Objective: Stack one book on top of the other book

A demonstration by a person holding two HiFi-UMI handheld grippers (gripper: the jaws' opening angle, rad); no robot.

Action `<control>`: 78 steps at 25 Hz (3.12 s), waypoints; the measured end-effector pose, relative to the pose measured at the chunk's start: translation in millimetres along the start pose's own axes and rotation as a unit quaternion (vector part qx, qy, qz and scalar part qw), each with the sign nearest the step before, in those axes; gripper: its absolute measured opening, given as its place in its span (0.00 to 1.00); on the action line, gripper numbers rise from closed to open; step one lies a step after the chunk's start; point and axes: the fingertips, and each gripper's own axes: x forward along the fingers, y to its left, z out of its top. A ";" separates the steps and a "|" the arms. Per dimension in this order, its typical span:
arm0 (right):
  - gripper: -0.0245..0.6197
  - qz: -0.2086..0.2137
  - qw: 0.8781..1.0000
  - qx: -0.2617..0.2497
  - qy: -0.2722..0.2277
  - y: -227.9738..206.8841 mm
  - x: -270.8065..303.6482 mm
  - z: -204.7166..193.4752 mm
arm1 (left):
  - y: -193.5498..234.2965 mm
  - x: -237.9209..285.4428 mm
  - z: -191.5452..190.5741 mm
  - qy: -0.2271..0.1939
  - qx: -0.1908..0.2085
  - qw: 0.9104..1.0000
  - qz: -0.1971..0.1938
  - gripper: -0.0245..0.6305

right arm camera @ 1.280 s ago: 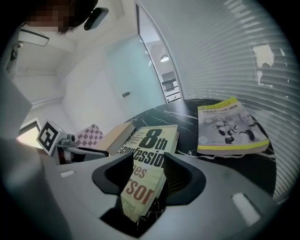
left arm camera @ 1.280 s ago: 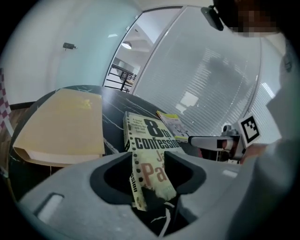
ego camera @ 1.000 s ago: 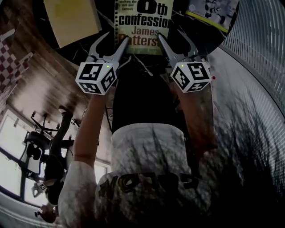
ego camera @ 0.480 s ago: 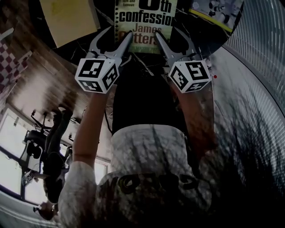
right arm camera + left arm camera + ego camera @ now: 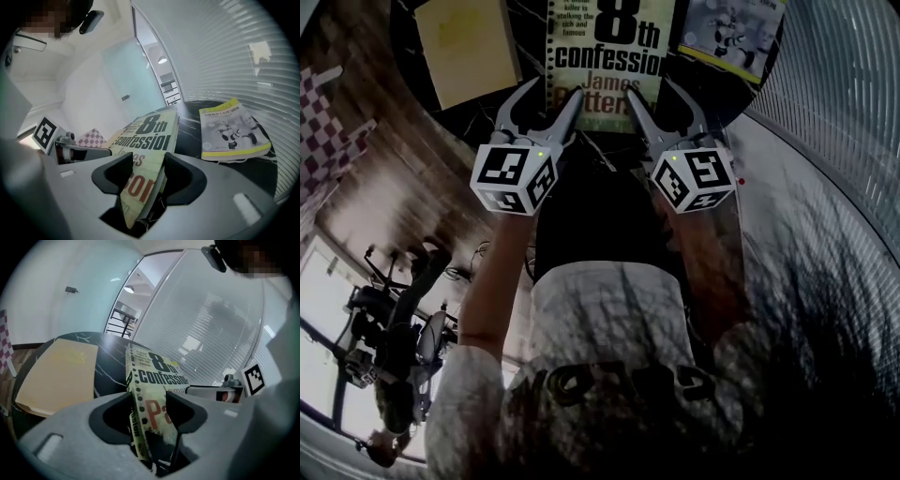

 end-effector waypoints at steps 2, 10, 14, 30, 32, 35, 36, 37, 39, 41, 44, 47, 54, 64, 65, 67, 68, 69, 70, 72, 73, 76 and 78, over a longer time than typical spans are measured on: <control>0.37 0.003 1.000 -0.005 -0.006 4.5 -8.3 13.8 | -8.3 -7.5 12.4 -0.006 0.003 1.000 0.002 0.39; 0.37 0.012 1.000 -0.015 -0.014 36.2 -54.1 68.5 | -46.7 -55.9 62.0 -0.021 0.007 1.000 0.011 0.39; 0.37 0.016 0.999 -0.024 -0.020 47.4 -73.0 88.5 | -62.6 -74.6 77.8 -0.031 0.006 0.999 0.017 0.39; 0.37 0.131 0.988 -0.080 0.018 142.1 -35.2 98.5 | -8.7 -161.3 83.4 -0.082 -0.046 0.987 0.128 0.39; 0.37 0.146 0.985 -0.086 0.028 161.2 -24.0 89.1 | 7.9 -176.4 75.0 -0.087 -0.057 0.984 0.143 0.39; 0.37 0.154 0.983 -0.090 0.034 180.4 -3.8 76.4 | 33.7 -187.4 65.0 -0.091 -0.065 0.982 0.154 0.39; 0.37 0.157 0.983 -0.091 0.035 185.2 4.3 74.6 | 42.6 -188.9 64.4 -0.093 -0.066 0.981 0.157 0.39; 0.37 0.159 0.982 -0.092 0.036 189.1 13.1 74.6 | 51.6 -189.0 65.4 -0.095 -0.068 0.980 0.159 0.39; 0.37 0.160 0.982 -0.094 0.039 194.8 30.0 78.0 | 68.5 -187.2 70.8 -0.097 -0.074 0.979 0.161 0.39; 0.37 0.156 0.982 -0.095 0.038 198.8 40.2 81.8 | 79.5 -186.0 76.0 -0.099 -0.075 0.980 0.158 0.39; 0.37 0.148 0.984 -0.089 0.034 199.8 49.4 80.5 | 90.1 -182.6 78.0 -0.100 -0.070 0.981 0.150 0.39; 0.37 0.140 0.987 -0.078 0.030 196.7 60.6 78.2 | 100.7 -174.8 79.1 -0.099 -0.065 0.983 0.144 0.39; 0.37 0.114 0.992 -0.053 0.032 185.0 86.9 65.8 | 126.0 -151.3 76.2 -0.091 -0.057 0.986 0.128 0.39; 0.37 0.094 0.994 -0.028 0.052 171.2 118.6 35.7 | 157.4 -123.0 56.8 -0.075 -0.056 0.988 0.119 0.39; 0.37 0.094 0.994 -0.026 0.054 169.5 121.7 33.3 | 160.3 -119.9 55.7 -0.075 -0.057 0.988 0.120 0.39; 0.37 0.092 0.994 -0.026 0.057 167.2 124.6 29.8 | 163.0 -116.0 53.5 -0.074 -0.057 0.988 0.121 0.39; 0.37 0.090 0.994 -0.028 0.059 167.0 123.8 28.7 | 162.5 -115.7 52.0 -0.073 -0.057 0.988 0.122 0.39; 0.37 0.088 0.994 -0.029 0.061 167.1 122.7 27.4 | 161.8 -115.9 50.2 -0.072 -0.059 0.988 0.122 0.39; 0.37 0.086 0.994 -0.029 0.064 167.1 122.2 25.2 | 161.7 -115.8 47.8 -0.071 -0.061 0.988 0.122 0.39; 0.37 0.084 0.993 -0.026 0.074 166.3 124.8 18.9 | 164.7 -114.0 41.6 -0.066 -0.067 0.988 0.124 0.39; 0.37 0.083 0.993 -0.025 0.079 165.5 127.2 15.6 | 167.2 -112.1 38.3 -0.064 -0.070 0.988 0.124 0.39; 0.37 0.082 0.992 -0.032 0.085 161.4 135.3 8.2 | 174.6 -104.2 30.6 -0.060 -0.076 0.987 0.127 0.39; 0.38 0.081 0.992 -0.039 0.083 161.0 137.2 9.7 | 176.2 -102.4 31.0 -0.062 -0.079 0.987 0.128 0.39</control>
